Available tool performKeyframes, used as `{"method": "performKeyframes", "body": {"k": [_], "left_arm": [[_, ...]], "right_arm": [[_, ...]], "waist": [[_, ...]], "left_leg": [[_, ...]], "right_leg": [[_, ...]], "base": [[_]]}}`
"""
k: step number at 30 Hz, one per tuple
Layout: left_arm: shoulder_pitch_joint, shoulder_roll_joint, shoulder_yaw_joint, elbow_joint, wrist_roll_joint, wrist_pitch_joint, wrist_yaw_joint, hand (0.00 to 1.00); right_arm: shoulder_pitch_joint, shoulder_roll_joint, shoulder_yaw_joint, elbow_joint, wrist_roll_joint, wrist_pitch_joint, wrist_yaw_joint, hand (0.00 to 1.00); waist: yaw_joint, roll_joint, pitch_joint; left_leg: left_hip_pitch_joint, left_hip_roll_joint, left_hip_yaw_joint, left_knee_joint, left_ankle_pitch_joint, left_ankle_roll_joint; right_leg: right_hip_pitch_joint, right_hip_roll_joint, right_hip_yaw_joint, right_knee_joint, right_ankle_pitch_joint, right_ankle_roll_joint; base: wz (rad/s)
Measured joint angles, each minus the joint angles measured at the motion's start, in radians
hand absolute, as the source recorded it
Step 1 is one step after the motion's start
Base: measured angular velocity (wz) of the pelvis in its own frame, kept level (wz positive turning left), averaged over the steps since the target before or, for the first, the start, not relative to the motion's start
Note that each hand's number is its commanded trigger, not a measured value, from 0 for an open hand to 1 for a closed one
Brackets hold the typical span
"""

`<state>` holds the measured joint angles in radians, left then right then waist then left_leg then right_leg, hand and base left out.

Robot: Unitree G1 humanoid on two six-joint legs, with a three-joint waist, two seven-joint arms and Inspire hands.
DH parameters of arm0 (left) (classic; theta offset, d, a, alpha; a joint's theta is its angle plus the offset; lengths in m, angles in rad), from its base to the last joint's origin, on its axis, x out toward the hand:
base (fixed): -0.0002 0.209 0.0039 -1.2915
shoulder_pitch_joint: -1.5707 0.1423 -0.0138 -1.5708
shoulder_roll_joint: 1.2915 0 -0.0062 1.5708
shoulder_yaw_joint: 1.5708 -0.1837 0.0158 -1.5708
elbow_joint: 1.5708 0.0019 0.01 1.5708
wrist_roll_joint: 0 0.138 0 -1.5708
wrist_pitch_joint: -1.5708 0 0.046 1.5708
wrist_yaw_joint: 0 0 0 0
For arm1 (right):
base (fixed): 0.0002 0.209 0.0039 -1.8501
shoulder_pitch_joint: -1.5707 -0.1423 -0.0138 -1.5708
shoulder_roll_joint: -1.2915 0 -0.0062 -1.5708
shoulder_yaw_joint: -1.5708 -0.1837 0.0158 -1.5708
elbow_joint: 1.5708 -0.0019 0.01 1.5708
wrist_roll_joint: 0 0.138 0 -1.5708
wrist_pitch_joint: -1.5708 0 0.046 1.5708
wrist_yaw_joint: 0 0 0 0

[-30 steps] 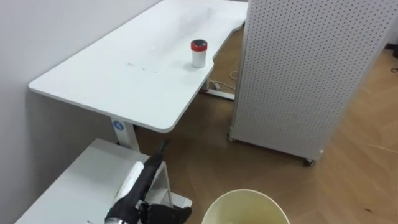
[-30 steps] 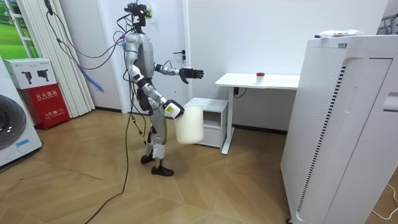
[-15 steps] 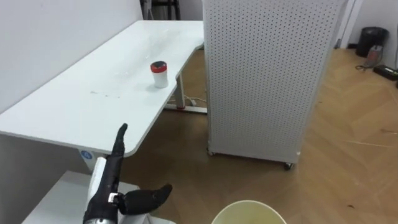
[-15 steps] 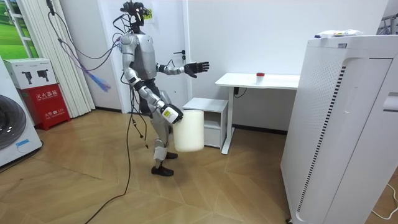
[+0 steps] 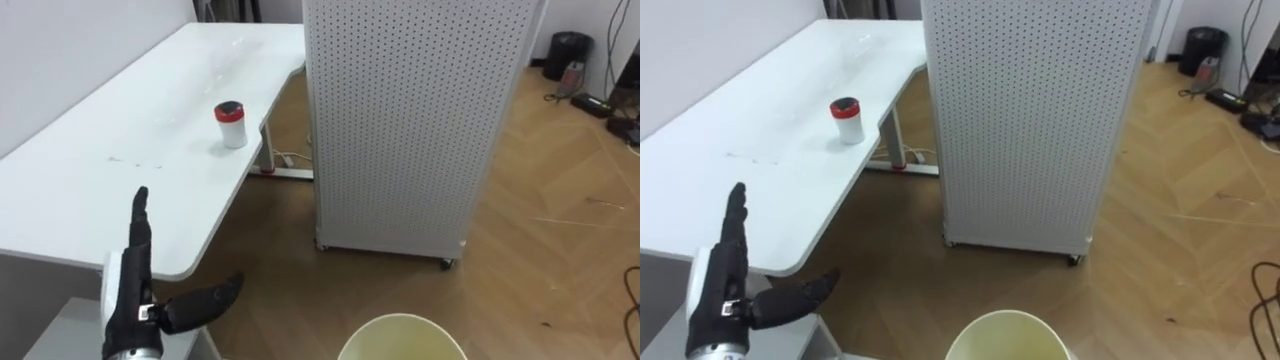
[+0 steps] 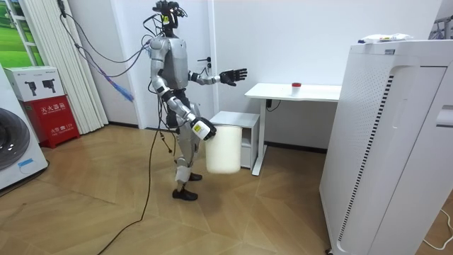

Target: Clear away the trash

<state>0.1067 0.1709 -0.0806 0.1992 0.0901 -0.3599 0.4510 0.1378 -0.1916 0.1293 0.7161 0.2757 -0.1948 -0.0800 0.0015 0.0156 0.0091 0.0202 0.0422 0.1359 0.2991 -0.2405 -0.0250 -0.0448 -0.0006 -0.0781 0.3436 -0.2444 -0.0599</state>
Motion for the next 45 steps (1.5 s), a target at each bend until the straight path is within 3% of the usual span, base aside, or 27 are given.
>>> {"method": "performKeyframes", "body": {"k": [4, 8, 11, 12, 14, 16, 18, 20, 22, 24, 25, 26, 27, 28, 31, 35, 38, 39, 41, 42, 43, 44, 45], "left_arm": [[0.000, 0.000, 0.001, 0.000, 0.002, 0.000, 0.007, 0.00], [-0.001, 0.001, 0.020, 0.000, 0.004, 0.000, 0.010, 0.00], [-0.001, 0.001, 0.031, 0.000, 0.000, 0.000, 0.013, 0.00], [-0.001, 0.002, 0.036, 0.000, 0.000, 0.000, 0.019, 0.00], [0.000, 0.003, 0.038, 0.002, -0.001, 0.001, 0.023, 0.00], [0.003, 0.002, 0.032, 0.004, -0.014, 0.001, 0.026, 0.00], [0.004, 0.002, 0.036, 0.007, -0.017, 0.002, 0.030, 0.00], [0.004, 0.001, 0.035, 0.023, -0.016, 0.001, 0.043, 0.00], [0.007, 0.001, 0.036, 0.024, -0.015, 0.001, 0.055, 0.00], [0.007, 0.001, 0.037, 0.024, -0.014, 0.001, 0.065, 0.00], [0.007, 0.002, 0.039, 0.024, -0.009, 0.001, 0.068, 0.00], [0.011, 0.002, 0.039, 0.023, -0.009, 0.000, 0.069, 0.00], [0.026, 0.002, 0.039, 0.023, -0.009, -0.002, 0.070, 0.00], [0.030, 0.002, 0.037, 0.023, -0.009, -0.002, 0.071, 0.00], [0.039, 0.006, 0.039, 0.023, -0.010, -0.002, 0.070, 0.00], [0.038, 0.009, 0.041, 0.017, -0.009, -0.002, 0.069, 0.00], [0.032, 0.010, 0.043, 0.016, -0.012, -0.003, 0.068, 0.00], [0.024, 0.010, 0.044, 0.019, -0.014, -0.003, 0.068, 0.00], [0.020, 0.011, 0.044, 0.018, -0.020, -0.003, 0.069, 0.00], [0.020, 0.011, 0.043, 0.018, -0.019, -0.003, 0.069, 0.00], [0.020, 0.016, 0.042, 0.018, -0.017, -0.003, 0.070, 0.00], [0.019, 0.021, 0.040, 0.018, -0.018, -0.003, 0.072, 0.00], [0.019, 0.027, 0.037, 0.018, -0.019, -0.003, 0.085, 0.00]], "right_arm": [[0.000, 0.006, 0.004, -0.070, -0.002, 0.001, 0.009, 1.00], [-0.002, 0.006, 0.004, -0.082, 0.001, 0.001, 0.021, 1.00], [0.001, 0.005, 0.009, -0.082, 0.003, 0.002, 0.034, 1.00], [0.001, 0.002, 0.013, -0.081, 0.003, 0.003, 0.040, 1.00], [0.001, 0.000, 0.017, -0.070, -0.005, 0.003, 0.039, 1.00], [0.004, -0.016, 0.019, -0.051, -0.006, 0.005, 0.039, 1.00], [0.005, -0.017, 0.031, -0.037, -0.005, 0.011, 0.037, 1.00], [0.005, -0.019, 0.035, -0.033, -0.004, 0.015, 0.034, 1.00], [0.005, -0.018, 0.035, -0.033, -0.002, 0.016, 0.028, 1.00], [0.005, -0.027, 0.046, -0.030, 0.010, 0.016, 0.027, 1.00], [0.005, -0.027, 0.046, -0.017, 0.011, 0.016, 0.030, 1.00], [0.007, -0.026, 0.046, -0.007, 0.010, 0.016, 0.030, 1.00], [0.015, -0.029, 0.046, 0.007, 0.009, 0.018, 0.035, 1.00], [0.018, -0.035, 0.046, 0.007, 0.011, 0.018, 0.038, 1.00], [0.020, -0.036, 0.046, 0.011, 0.008, 0.019, 0.039, 1.00], [0.018, -0.036, 0.045, 0.009, 0.002, 0.020, 0.040, 1.00], [0.019, -0.040, 0.046, 0.004, 0.003, 0.021, 0.039, 1.00], [0.019, -0.044, 0.046, -0.002, 0.003, 0.021, 0.038, 1.00], [0.019, -0.045, 0.047, -0.007, 0.002, 0.021, 0.036, 1.00], [0.019, -0.046, 0.047, -0.009, 0.002, 0.021, 0.037, 1.00], [0.019, -0.045, 0.046, -0.009, 0.002, 0.021, 0.036, 1.00], [0.019, -0.045, 0.046, -0.010, 0.003, 0.021, 0.037, 1.00], [0.018, -0.045, 0.046, -0.014, 0.004, 0.021, 0.039, 1.00]], "waist": [[0.014, -0.005, 0.0027], [0.016, -0.006, 0.0030], [0.037, -0.009, 0.0052], [0.043, -0.011, 0.0069], [0.056, -0.014, 0.0090], [0.056, -0.006, 0.0139], [0.062, -0.009, 0.0153], [0.058, -0.013, 0.0185], [0.067, -0.017, 0.0207], [0.084, -0.016, 0.0196], [0.085, -0.020, 0.0190], [0.085, -0.023, 0.0134], [0.084, -0.030, -0.0110], [0.087, -0.034, -0.0123], [0.101, -0.045, -0.0096], [0.111, -0.047, -0.0061], [0.113, -0.047, 0.0023], [0.112, -0.047, 0.0076], [0.113, -0.043, 0.0082], [0.112, -0.033, 0.0126], [0.107, -0.021, 0.0116], [0.104, -0.017, 0.0122], [0.110, -0.010, 0.0132]], "left_leg": [[0.000, 0.001, 0.030, -0.002, 0.000, 0.000], [0.001, 0.002, 0.030, -0.001, -0.001, 0.000], [-0.004, 0.019, 0.032, 0.056, -0.021, -0.002], [-0.025, 0.032, 0.032, 0.133, -0.047, -0.008], [-0.077, 0.045, 0.021, 0.291, -0.064, -0.011], [-0.150, 0.073, 0.007, 0.508, -0.042, -0.017], [-0.204, 0.084, -0.002, 0.613, 0.002, -0.016], [-0.241, 0.082, -0.004, 0.600, -0.018, -0.010], [-0.315, 0.049, -0.013, 0.457, -0.033, -0.006], [-0.359, 0.028, -0.036, 0.289, -0.003, -0.020], [-0.376, 0.018, -0.042, 0.193, 0.069, -0.007], [-0.377, 0.011, -0.045, 0.164, 0.103, -0.004], [-0.367, -0.004, -0.037, 0.145, 0.145, 0.013], [-0.356, -0.011, -0.015, 0.154, 0.160, 0.044], [-0.334, -0.034, 0.001, 0.193, 0.114, 0.067], [-0.326, -0.057, 0.018, 0.242, 0.034, 0.083], [-0.298, -0.083, 0.027, 0.283, -0.031, 0.106], [-0.291, -0.096, 0.026, 0.306, -0.055, 0.117], [-0.282, -0.110, 0.023, 0.333, -0.087, 0.132], [-0.268, -0.115, 0.011, 0.337, -0.101, 0.140], [-0.260, -0.120, -0.015, 0.336, -0.112, 0.147], [-0.254, -0.127, -0.032, 0.330, -0.115, 0.149], [-0.240, -0.127, -0.044, 0.310, -0.117, 0.151]], "right_leg": [[-0.015, 0.003, 0.022, 0.002, 0.000, 0.001], [-0.025, 0.002, 0.022, 0.015, 0.000, 0.001], [-0.029, 0.004, -0.007, 0.041, -0.010, -0.006], [-0.031, 0.000, -0.039, 0.059, -0.031, -0.012], [-0.031, 0.003, -0.032, 0.105, -0.063, -0.020], [-0.024, 0.017, -0.018, 0.164, -0.098, -0.029], [-0.018, 0.022, 0.003, 0.194, -0.116, -0.039], [-0.015, 0.024, 0.017, 0.194, -0.122, -0.038], [-0.016, 0.020, 0.041, 0.179, -0.124, -0.033], [-0.007, 0.012, 0.050, 0.170, -0.131, -0.026], [0.003, 0.002, 0.051, 0.171, -0.148, -0.014], [0.009, -0.007, 0.055, 0.171, -0.159, -0.006], [0.014, -0.024, 0.059, 0.170, -0.177, 0.015], [0.031, -0.043, 0.034, 0.159, -0.187, 0.033], [0.082, -0.096, -0.058, 0.113, -0.178, 0.066], [0.096, -0.139, -0.061, 0.153, -0.197, 0.101], [0.066, -0.195, -0.090, 0.353, -0.192, 0.113], [0.034, -0.221, -0.092, 0.458, -0.167, 0.131], [-0.008, -0.242, -0.093, 0.582, -0.103, 0.127], [-0.025, -0.247, -0.098, 0.631, -0.045, 0.120], [-0.042, -0.246, -0.098, 0.669, 0.022, 0.121], [-0.050, -0.245, -0.098, 0.685, 0.033, 0.124], [-0.083, -0.239, -0.089, 0.704, 0.009, 0.130]], "base": [[-0.23], [-0.19], [-0.34], [-0.40], [-0.29], [-0.21], [-0.25], [-0.14], [-0.29], [-0.28], [-0.09], [0.00], [-0.08], [-0.17], [-0.16], [-0.05], [0.14], [0.34], [0.39], [0.45], [0.46], [0.38], [0.27]]}}
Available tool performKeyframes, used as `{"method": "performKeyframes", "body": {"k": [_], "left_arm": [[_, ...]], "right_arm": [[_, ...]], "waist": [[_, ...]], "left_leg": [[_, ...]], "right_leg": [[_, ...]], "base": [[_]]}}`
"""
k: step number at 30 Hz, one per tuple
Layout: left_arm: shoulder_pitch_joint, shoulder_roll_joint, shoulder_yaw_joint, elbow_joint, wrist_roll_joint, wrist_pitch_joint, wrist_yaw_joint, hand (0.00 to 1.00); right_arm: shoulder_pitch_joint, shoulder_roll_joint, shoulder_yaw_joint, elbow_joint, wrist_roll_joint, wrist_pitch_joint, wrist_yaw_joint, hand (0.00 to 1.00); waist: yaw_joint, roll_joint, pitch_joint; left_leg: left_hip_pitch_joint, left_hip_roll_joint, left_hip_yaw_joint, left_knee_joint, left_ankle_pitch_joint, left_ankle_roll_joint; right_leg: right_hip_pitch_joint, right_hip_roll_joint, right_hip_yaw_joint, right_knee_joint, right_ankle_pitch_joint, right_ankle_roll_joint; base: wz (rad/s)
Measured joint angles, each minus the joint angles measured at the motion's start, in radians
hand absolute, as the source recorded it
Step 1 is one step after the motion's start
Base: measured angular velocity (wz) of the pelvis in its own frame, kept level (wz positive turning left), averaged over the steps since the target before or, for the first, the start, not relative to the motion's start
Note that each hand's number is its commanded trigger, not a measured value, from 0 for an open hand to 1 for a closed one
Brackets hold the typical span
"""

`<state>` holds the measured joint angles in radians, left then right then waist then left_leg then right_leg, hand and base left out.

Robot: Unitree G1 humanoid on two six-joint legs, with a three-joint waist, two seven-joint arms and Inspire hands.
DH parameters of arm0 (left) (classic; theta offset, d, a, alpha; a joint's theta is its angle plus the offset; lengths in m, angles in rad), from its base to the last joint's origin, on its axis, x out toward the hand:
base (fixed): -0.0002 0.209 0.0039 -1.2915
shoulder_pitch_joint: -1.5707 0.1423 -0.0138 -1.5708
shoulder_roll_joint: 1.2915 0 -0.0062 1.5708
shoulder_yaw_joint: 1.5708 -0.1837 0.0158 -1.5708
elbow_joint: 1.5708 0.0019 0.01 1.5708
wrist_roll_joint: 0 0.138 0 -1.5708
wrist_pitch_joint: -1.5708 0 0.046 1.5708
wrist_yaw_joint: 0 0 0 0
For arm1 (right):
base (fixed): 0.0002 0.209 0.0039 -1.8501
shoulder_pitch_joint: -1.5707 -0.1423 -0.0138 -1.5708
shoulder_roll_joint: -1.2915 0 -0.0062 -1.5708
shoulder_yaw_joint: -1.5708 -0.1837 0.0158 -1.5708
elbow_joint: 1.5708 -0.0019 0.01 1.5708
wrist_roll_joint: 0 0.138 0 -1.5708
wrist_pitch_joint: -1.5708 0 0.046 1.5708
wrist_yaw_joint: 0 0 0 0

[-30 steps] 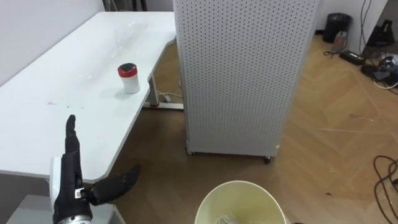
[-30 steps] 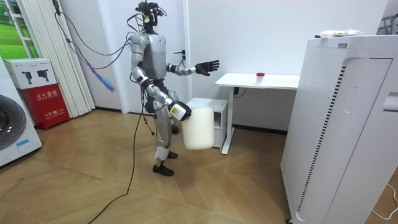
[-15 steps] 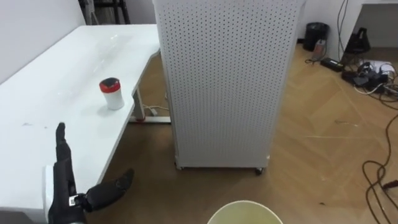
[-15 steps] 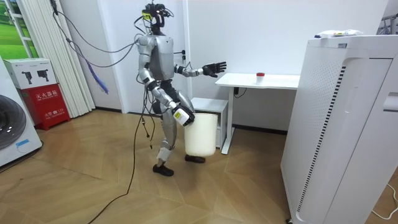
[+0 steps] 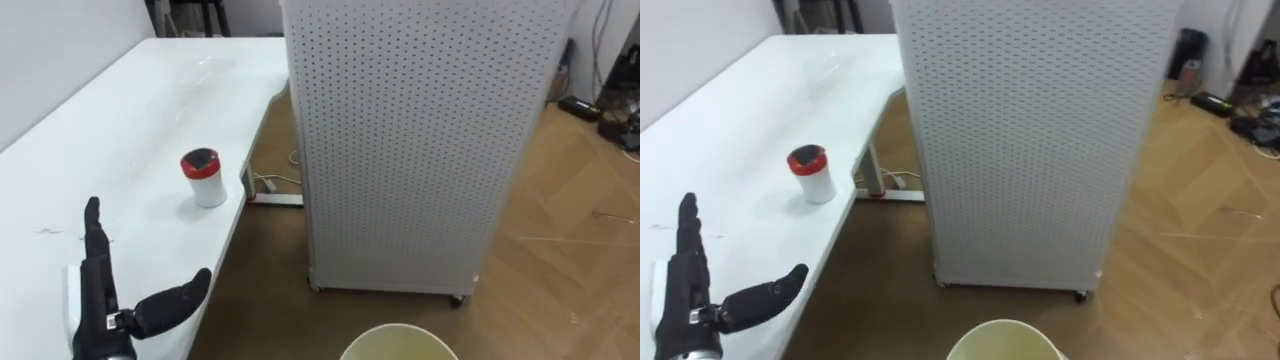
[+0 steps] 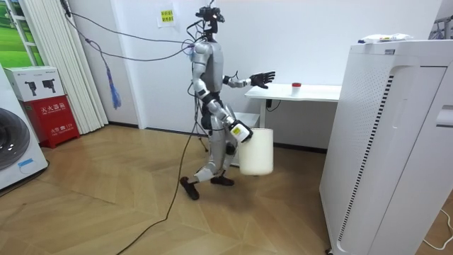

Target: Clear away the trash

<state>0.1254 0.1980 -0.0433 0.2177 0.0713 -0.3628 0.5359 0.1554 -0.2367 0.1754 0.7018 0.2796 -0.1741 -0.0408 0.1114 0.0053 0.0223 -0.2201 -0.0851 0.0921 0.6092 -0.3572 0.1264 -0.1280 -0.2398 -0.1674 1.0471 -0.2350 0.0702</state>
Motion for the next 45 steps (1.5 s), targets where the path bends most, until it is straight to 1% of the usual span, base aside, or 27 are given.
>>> {"method": "performKeyframes", "body": {"k": [1, 2, 3, 4, 5, 6, 7, 8, 9, 11, 13, 15, 18, 20, 21, 22, 23, 24, 25, 26, 27, 28, 29, 30, 33, 37, 45], "left_arm": [[0.001, -0.001, 0.000, 0.000, 0.000, 0.000, 0.008, 0.00], [0.001, -0.001, 0.000, 0.001, 0.000, 0.000, 0.008, 0.00], [0.001, -0.001, 0.000, 0.003, 0.000, 0.000, 0.008, 0.00], [0.001, -0.001, 0.001, 0.003, 0.001, 0.000, 0.008, 0.00], [0.001, -0.001, 0.001, 0.003, 0.001, 0.000, 0.009, 0.00], [0.001, -0.001, -0.001, 0.006, 0.003, 0.000, 0.014, 0.00], [0.001, -0.007, -0.005, 0.024, 0.009, 0.000, 0.018, 0.00], [0.004, -0.007, -0.008, 0.029, 0.010, 0.000, 0.018, 0.00], [0.004, -0.006, -0.006, 0.030, 0.009, 0.000, 0.018, 0.00], [0.005, -0.005, -0.001, 0.030, 0.007, 0.005, 0.017, 0.00], [0.008, -0.005, -0.001, 0.028, 0.007, 0.014, 0.011, 0.00], [0.008, -0.006, -0.001, 0.029, 0.007, 0.017, -0.001, 0.00], [0.008, -0.006, -0.001, 0.028, 0.004, 0.019, -0.003, 0.00], [0.007, -0.006, -0.001, 0.028, -0.002, 0.021, -0.005, 0.00], [0.001, -0.007, -0.006, 0.028, -0.003, 0.022, -0.009, 0.00], [-0.024, -0.010, -0.031, 0.025, -0.003, 0.022, -0.014, 0.00], [-0.040, -0.012, -0.045, 0.018, -0.002, 0.023, -0.019, 0.00], [-0.051, -0.014, -0.069, 0.015, -0.005, 0.023, -0.016, 0.00], [-0.050, -0.012, -0.083, 0.015, -0.024, 0.024, -0.014, 0.00], [-0.050, -0.010, -0.083, 0.015, -0.031, 0.024, -0.013, 0.00], [-0.051, -0.009, -0.083, 0.015, -0.044, 0.025, -0.010, 0.00], [-0.051, -0.009, -0.081, 0.017, -0.059, 0.027, -0.005, 0.00], [-0.051, -0.010, -0.081, 0.017, -0.061, 0.030, -0.003, 0.00], [-0.051, -0.010, -0.081, 0.017, -0.060, 0.029, -0.004, 0.00], [-0.050, -0.011, -0.086, 0.017, -0.059, 0.029, -0.003, 0.00], [-0.055, -0.011, -0.090, 0.023, -0.061, 0.029, -0.003, 0.00], [-0.100, -0.009, -0.084, 0.170, -0.083, 0.029, 0.003, 0.00]], "right_arm": [[0.000, 0.001, 0.000, 0.000, -0.001, 0.000, 0.006, 1.00], [0.003, 0.001, 0.001, 0.000, -0.003, 0.000, 0.011, 1.00], [0.007, 0.004, 0.003, 0.000, -0.005, 0.001, 0.019, 1.00], [0.010, 0.005, 0.003, -0.001, -0.005, 0.001, 0.022, 1.00], [0.007, 0.005, 0.002, -0.001, -0.006, 0.001, 0.021, 1.00], [0.005, 0.005, 0.002, -0.001, -0.012, 0.001, 0.018, 1.00], [0.002, 0.004, 0.003, 0.012, -0.017, 0.001, 0.017, 1.00], [0.002, 0.005, 0.005, 0.021, -0.017, 0.002, 0.016, 1.00], [-0.004, 0.005, 0.007, 0.022, -0.024, 0.002, 0.017, 1.00], [-0.010, 0.006, 0.019, 0.022, -0.025, 0.002, 0.025, 1.00], [-0.010, 0.009, 0.020, 0.022, -0.035, 0.003, 0.038, 1.00], [-0.013, 0.007, 0.019, 0.020, -0.046, 0.003, 0.047, 1.00], [-0.013, 0.010, 0.022, 0.020, -0.057, 0.008, 0.060, 1.00], [-0.016, 0.013, 0.024, 0.020, -0.057, 0.020, 0.062, 1.00], [-0.015, 0.024, 0.024, 0.020, -0.051, 0.022, 0.060, 1.00], [-0.015, 0.026, 0.014, 0.020, -0.041, 0.022, 0.053, 1.00], [-0.016, 0.019, 0.002, 0.020, -0.040, 0.023, 0.050, 1.00], [-0.018, 0.017, -0.004, 0.023, -0.038, 0.034, 0.040, 1.00], [-0.020, 0.023, 0.007, 0.022, -0.042, 0.034, 0.037, 1.00], [-0.022, 0.028, 0.011, 0.022, -0.045, 0.034, 0.037, 1.00], [-0.027, 0.034, 0.026, 0.014, -0.047, 0.034, 0.044, 1.00], [-0.019, 0.033, 0.044, -0.008, -0.054, 0.034, 0.045, 1.00], [-0.010, 0.033, 0.046, -0.020, -0.056, 0.033, 0.045, 1.00], [-0.007, 0.034, 0.052, -0.030, -0.057, 0.033, 0.047, 1.00], [-0.019, 0.035, 0.058, -0.030, -0.055, 0.033, 0.057, 1.00], [-0.017, 0.039, 0.059, -0.036, -0.059, 0.033, 0.077, 1.00], [-0.013, 0.037, 0.038, -0.036, -0.088, 0.035, 0.082, 1.00]], "waist": [[0.004, 0.008, 0.0004], [0.004, 0.010, -0.0004], [0.004, 0.012, -0.0016], [0.003, 0.011, -0.0036], [0.002, 0.009, -0.0036], [0.000, -0.003, -0.0090], [-0.008, -0.002, -0.0125], [-0.007, -0.009, -0.0191], [0.008, -0.003, -0.0223], [0.003, -0.009, -0.0173], [0.001, -0.016, -0.0169], [-0.004, -0.019, -0.0157], [-0.015, -0.019, -0.0151], [-0.029, -0.028, -0.0096], [-0.035, -0.050, 0.0006], [-0.039, -0.058, 0.0004], [-0.040, -0.047, -0.0053], [-0.028, -0.055, -0.0060], [-0.014, -0.050, -0.0044], [-0.007, -0.048, -0.0036], [0.002, -0.046, -0.0022], [0.000, -0.037, -0.0042], [-0.004, -0.032, -0.0064], [-0.009, -0.029, -0.0075], [-0.053, -0.019, -0.0093], [-0.089, -0.019, -0.0094], [-0.104, -0.021, -0.0085]], "left_leg": [[0.021, 0.002, -0.015, -0.026, 0.001, -0.001], [0.034, 0.004, -0.023, -0.036, 0.002, -0.002], [0.061, 0.008, -0.041, -0.060, 0.004, -0.005], [0.079, 0.010, -0.054, -0.077, 0.005, -0.008], [0.087, 0.011, -0.061, -0.083, 0.005, -0.009], [0.096, 0.006, -0.067, -0.095, 0.006, -0.015], [0.110, 0.011, -0.082, -0.094, 0.005, -0.028], [0.114, 0.017, -0.081, -0.106, 0.010, -0.036], [0.126, 0.028, -0.091, -0.124, 0.017, -0.048], [0.153, 0.050, -0.094, -0.162, 0.029, -0.069], [0.204, 0.074, -0.096, -0.221, 0.033, -0.076], [0.234, 0.080, -0.096, -0.252, 0.036, -0.080], [0.266, 0.084, -0.092, -0.266, 0.039, -0.085], [0.258, 0.083, -0.056, -0.214, 0.041, -0.090], [0.201, 0.076, -0.032, -0.131, 0.034, -0.124], [0.121, 0.075, -0.040, -0.174, 0.039, -0.135], [0.068, 0.083, -0.039, -0.205, 0.063, -0.127], [0.047, 0.092, 0.032, -0.175, 0.108, -0.085], [0.065, 0.095, 0.048, -0.188, 0.110, -0.082], [0.078, 0.095, 0.046, -0.195, 0.110, -0.082], [0.104, 0.095, 0.035, -0.212, 0.110, -0.082], [0.133, 0.096, 0.029, -0.233, 0.110, -0.083], [0.145, 0.097, 0.023, -0.243, 0.110, -0.083], [0.171, 0.094, 0.014, -0.268, 0.110, -0.084], [0.213, 0.092, 0.012, -0.316, 0.114, -0.090], [0.231, 0.091, 0.015, -0.337, 0.116, -0.093], [0.251, 0.092, 0.037, -0.353, 0.116, -0.093]], "right_leg": [[-0.032, 0.009, -0.003, -0.009, -0.047, -0.001], [-0.048, 0.016, -0.002, -0.027, -0.069, -0.003], [-0.070, 0.032, 0.004, -0.099, -0.106, -0.003], [-0.084, 0.047, 0.008, -0.212, -0.116, -0.004], [-0.089, 0.053, 0.014, -0.277, -0.115, -0.005], [-0.101, 0.065, 0.028, -0.421, -0.096, -0.007], [-0.093, 0.079, 0.032, -0.466, -0.055, -0.009], [-0.081, 0.087, 0.028, -0.492, -0.055, -0.010], [-0.055, 0.105, 0.022, -0.526, -0.046, -0.023], [-0.006, 0.129, 0.018, -0.591, -0.028, -0.032], [0.052, 0.162, 0.018, -0.665, -0.014, -0.039], [0.076, 0.175, 0.020, -0.687, -0.013, -0.040], [0.120, 0.179, 0.030, -0.728, -0.012, -0.042], [0.159, 0.173, 0.070, -0.761, -0.010, -0.042], [0.181, 0.163, 0.171, -0.788, -0.008, -0.040], [0.172, 0.156, 0.226, -0.796, -0.007, -0.035], [0.157, 0.155, 0.231, -0.789, -0.013, -0.026], [0.133, 0.139, 0.220, -0.773, -0.024, -0.005], [0.133, 0.135, 0.173, -0.774, -0.013, 0.008], [0.133, 0.136, 0.153, -0.778, -0.010, 0.005], [0.127, 0.142, 0.126, -0.809, 0.011, -0.006], [0.124, 0.153, 0.115, -0.832, 0.036, -0.011], [0.134, 0.154, 0.107, -0.837, 0.045, -0.011], [0.154, 0.156, 0.110, -0.849, 0.049, -0.014], [0.181, 0.169, 0.110, -0.862, 0.050, -0.016], [0.180, 0.173, 0.106, -0.860, 0.050, -0.016], [0.180, 0.172, 0.111, -0.858, 0.052, -0.018]], "base": [[0.24], [0.30], [0.38], [0.38], [0.37], [0.45], [0.40], [0.18], [-0.03], [0.03], [0.00], [-0.07], [-0.08], [0.14], [0.45], [0.64], [0.59], [0.21], [-0.07], [-0.39], [-0.50], [-0.44], [-0.33], [-0.22], [-0.08], [-0.08], [-0.08]]}}
